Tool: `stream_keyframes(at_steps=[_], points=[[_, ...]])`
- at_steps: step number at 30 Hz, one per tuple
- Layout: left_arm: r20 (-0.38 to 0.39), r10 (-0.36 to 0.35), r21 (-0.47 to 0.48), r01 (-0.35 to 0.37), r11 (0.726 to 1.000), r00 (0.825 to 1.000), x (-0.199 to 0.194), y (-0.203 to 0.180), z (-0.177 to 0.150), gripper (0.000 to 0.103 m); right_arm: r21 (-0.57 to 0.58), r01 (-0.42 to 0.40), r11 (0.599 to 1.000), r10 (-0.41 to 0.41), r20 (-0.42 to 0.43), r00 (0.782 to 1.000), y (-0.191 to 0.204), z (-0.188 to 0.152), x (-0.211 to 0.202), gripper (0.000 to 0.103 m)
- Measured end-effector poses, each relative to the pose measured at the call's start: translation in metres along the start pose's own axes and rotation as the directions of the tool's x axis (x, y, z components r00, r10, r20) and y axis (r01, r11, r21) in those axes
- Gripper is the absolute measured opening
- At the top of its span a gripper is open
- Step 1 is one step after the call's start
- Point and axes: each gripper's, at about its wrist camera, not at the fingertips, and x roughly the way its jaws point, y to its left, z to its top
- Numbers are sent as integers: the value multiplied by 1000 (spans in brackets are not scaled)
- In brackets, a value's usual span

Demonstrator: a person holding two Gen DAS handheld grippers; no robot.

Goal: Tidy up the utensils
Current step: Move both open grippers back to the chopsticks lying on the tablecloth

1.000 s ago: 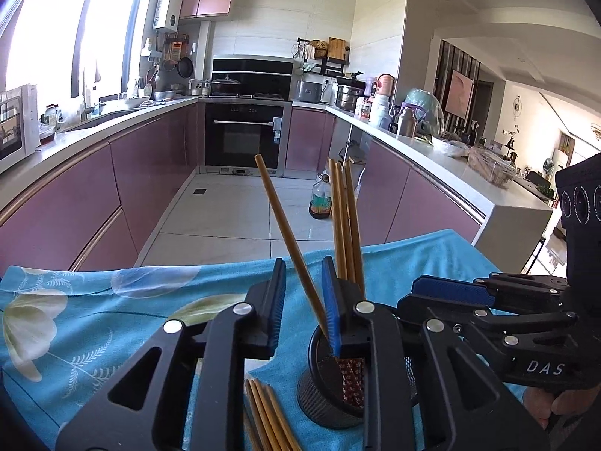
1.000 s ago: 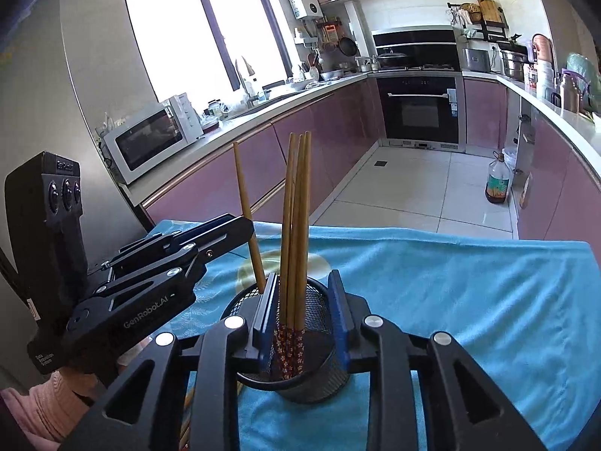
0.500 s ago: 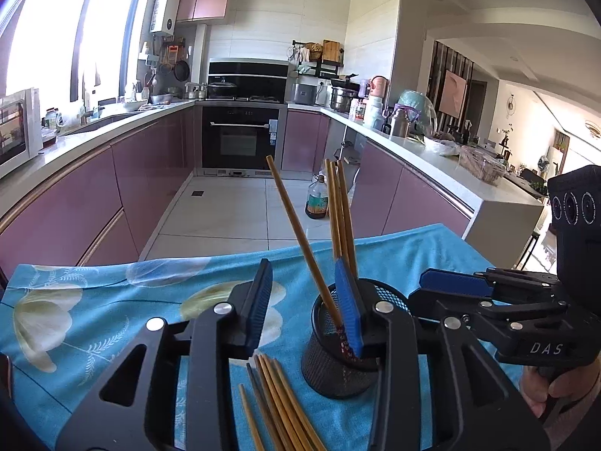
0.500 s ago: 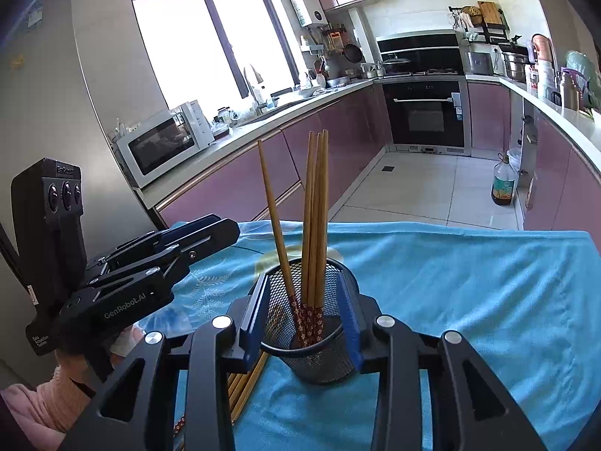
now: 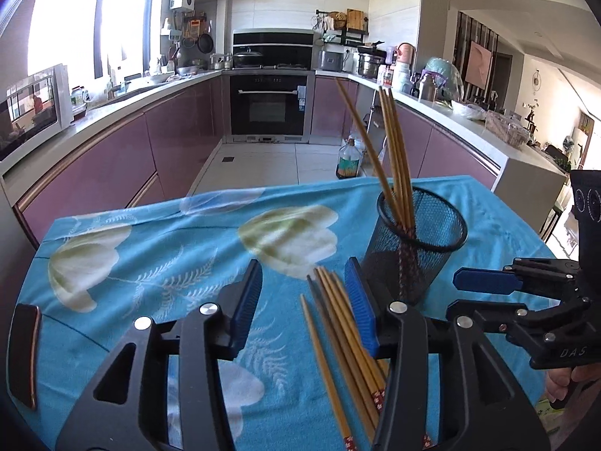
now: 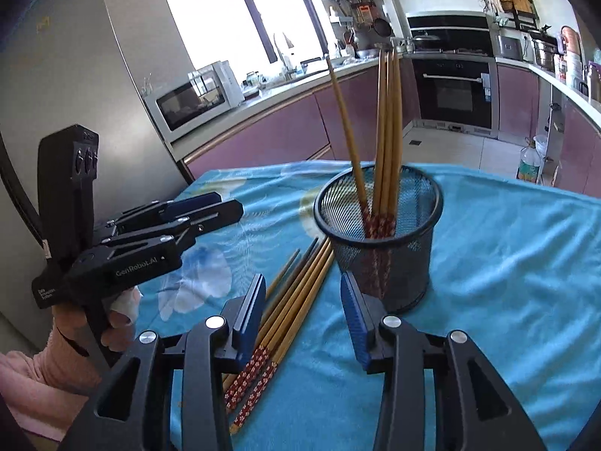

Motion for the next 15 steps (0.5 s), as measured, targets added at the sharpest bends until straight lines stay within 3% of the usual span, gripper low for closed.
stream_keyframes(at_steps=[5,15], points=[[-59,10,-5,-10,1000,998,5,7,-27,45,17,13,1000,-12,-79,997,4,-17,28,39],[-131,-18,6,19,1000,991,13,-2,-51,45,24,55,998,-51,-132,990,12,-38,47,39]])
